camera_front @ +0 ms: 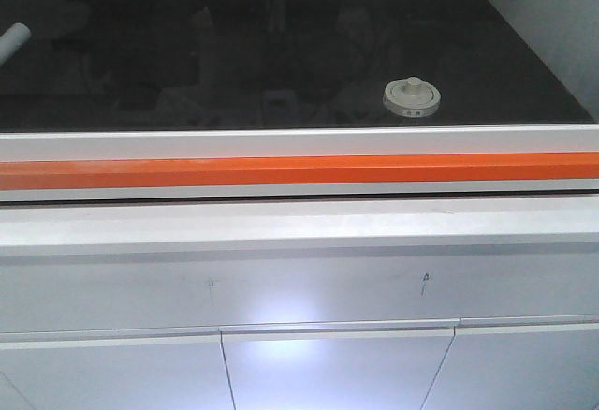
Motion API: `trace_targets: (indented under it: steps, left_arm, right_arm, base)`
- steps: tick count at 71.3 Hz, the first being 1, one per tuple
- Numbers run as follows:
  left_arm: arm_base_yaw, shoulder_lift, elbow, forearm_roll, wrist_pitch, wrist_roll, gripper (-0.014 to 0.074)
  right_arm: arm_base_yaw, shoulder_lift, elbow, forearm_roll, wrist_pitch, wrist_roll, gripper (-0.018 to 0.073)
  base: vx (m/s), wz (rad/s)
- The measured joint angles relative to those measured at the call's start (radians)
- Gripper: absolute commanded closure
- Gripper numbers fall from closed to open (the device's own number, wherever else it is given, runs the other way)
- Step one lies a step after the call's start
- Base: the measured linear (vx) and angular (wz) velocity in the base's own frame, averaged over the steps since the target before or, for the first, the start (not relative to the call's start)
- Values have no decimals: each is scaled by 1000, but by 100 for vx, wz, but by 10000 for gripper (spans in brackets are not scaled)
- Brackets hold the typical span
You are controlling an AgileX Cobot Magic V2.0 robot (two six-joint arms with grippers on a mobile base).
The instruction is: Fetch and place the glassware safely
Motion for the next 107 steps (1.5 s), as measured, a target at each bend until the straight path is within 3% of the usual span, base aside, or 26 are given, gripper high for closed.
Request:
trace_targets:
  steps: [95,107]
  left_arm:
    - [0,0,0,0,0,6,603]
    - [0,0,0,0,-48,0,603]
  right_arm:
    - [0,0,0,0,0,0,563]
    - [0,0,0,0,0,0,563]
  base:
    - [0,0]
    - [0,0]
